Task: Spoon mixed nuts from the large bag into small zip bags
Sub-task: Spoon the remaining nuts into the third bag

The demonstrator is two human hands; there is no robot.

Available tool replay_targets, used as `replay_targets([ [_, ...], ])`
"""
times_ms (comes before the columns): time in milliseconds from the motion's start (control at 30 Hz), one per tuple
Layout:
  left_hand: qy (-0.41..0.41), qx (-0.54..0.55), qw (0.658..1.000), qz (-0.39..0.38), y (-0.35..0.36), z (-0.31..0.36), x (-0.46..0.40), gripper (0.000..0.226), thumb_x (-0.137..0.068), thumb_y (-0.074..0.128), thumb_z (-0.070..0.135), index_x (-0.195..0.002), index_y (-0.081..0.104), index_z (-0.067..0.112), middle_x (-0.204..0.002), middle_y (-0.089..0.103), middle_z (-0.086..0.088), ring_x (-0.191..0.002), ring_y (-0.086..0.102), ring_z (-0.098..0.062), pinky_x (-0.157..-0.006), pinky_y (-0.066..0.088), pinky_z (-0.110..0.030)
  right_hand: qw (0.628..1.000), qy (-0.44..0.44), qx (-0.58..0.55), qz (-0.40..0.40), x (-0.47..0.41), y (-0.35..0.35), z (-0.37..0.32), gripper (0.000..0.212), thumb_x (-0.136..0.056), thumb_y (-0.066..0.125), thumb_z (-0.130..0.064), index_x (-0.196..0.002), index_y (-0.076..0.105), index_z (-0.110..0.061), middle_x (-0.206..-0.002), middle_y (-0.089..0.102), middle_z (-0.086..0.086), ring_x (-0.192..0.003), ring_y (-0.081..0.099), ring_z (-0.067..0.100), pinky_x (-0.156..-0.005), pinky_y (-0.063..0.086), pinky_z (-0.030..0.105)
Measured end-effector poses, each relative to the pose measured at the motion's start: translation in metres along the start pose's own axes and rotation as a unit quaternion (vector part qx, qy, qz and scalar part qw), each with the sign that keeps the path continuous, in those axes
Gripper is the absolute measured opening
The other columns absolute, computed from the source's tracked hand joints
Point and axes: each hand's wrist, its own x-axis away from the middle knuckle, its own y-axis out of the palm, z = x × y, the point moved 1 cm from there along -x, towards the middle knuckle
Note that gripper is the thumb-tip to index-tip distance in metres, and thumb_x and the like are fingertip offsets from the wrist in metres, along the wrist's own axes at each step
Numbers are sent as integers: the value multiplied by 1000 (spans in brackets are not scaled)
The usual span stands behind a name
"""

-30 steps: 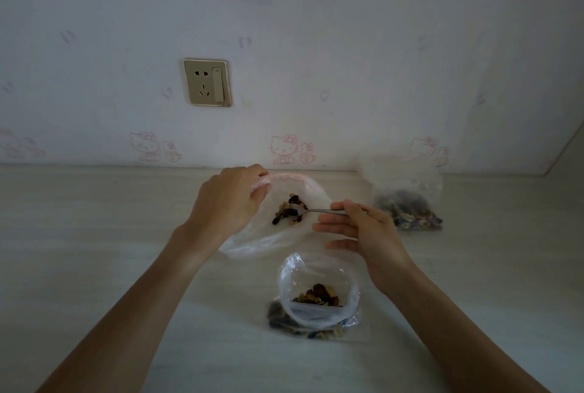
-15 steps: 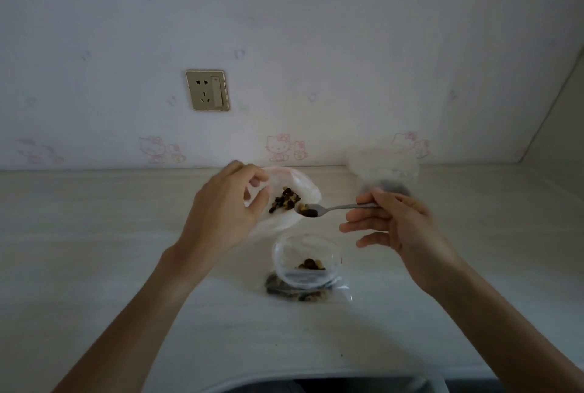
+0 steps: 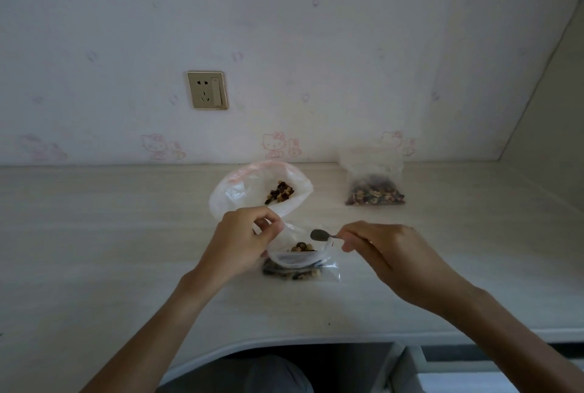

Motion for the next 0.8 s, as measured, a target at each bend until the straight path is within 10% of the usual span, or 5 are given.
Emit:
replay_targets([
  [133, 4, 20, 1000, 8, -4, -2, 4, 6, -97, 70, 35, -92, 75, 34, -83, 70, 21, -51, 69, -9, -64, 54, -26, 996, -61, 72, -5, 4, -2, -4, 46, -107, 30, -41, -105, 70, -18, -80, 68, -4, -62, 60, 15, -59, 52, 38],
  [267, 7, 2, 1000, 15, -3, -4, 5, 6, -95, 71, 38, -91, 74, 38, -80, 70, 23, -56, 67, -2, -64, 53, -26, 996, -5, -85, 41, 2, 0, 5, 35, -107, 40, -41, -106, 71, -23, -87, 74, -15, -74, 67, -2, -65, 51, 14],
  [400, -5, -2, 1000, 15, -2, -5, 5, 7, -94, 69, 43, -90, 73, 40, -82, 70, 25, -61, 66, 0, -64, 53, -25, 927, 123, -347, 68, -8, 7, 16, 33, -104, 45, -31, -104, 69, -8, -87, 78, 7, -83, 76, 24, -63, 62, 39],
  [567, 0, -1, 999, 52, -7, -4, -1, 8, -95, 68, 44, -92, 72, 38, -82, 69, 23, -61, 66, -1, -62, 51, -24, 847, 211, -477, 101, -27, 14, 23, 35, -108, 45, -28, -105, 68, -1, -87, 77, 18, -83, 76, 36, -59, 62, 36],
  [800, 25, -102, 957, 272, -27, -11, -19, 28, -82, 81, 41, -99, 63, 29, -95, 61, 14, -74, 61, -5, -70, 52, -33, 848, 231, -462, 123, -74, 32, 35, 34, -110, 43, -28, -103, 67, -4, -85, 78, 14, -82, 77, 30, -57, 60, 36],
])
